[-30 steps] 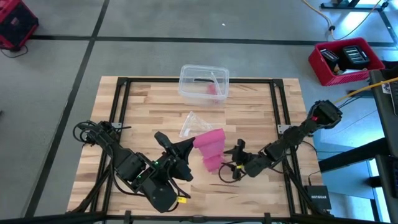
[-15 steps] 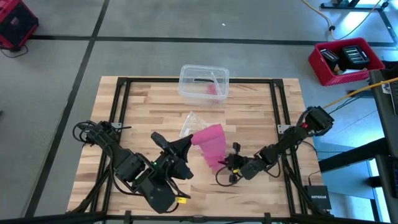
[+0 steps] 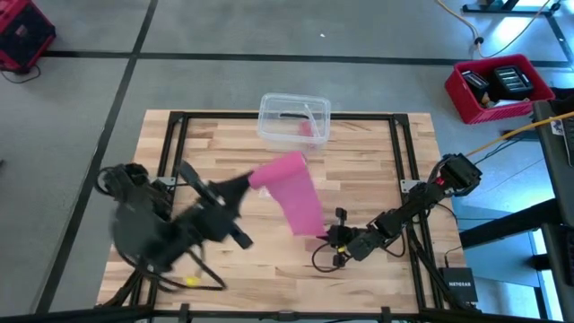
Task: Roll bandage
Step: Roll the pink bandage
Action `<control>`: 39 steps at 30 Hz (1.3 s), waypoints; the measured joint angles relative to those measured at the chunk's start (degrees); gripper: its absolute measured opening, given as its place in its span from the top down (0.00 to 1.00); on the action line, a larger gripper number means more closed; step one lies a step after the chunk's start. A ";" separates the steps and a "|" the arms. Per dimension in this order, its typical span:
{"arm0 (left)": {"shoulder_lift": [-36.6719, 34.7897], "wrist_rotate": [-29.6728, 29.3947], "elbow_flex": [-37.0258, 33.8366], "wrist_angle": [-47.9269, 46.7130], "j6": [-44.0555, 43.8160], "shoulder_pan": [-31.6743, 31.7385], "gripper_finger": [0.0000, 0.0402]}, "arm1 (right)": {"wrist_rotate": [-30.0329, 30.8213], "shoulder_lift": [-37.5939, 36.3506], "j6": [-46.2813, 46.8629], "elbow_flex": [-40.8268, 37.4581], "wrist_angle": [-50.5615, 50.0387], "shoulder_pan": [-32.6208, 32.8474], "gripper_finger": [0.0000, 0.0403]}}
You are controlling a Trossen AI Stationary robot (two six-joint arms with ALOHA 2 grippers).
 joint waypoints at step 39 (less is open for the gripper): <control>-5.23 13.79 -4.96 10.28 2.63 0.11 0.99 | -4.10 4.51 9.84 1.81 -5.00 3.32 0.77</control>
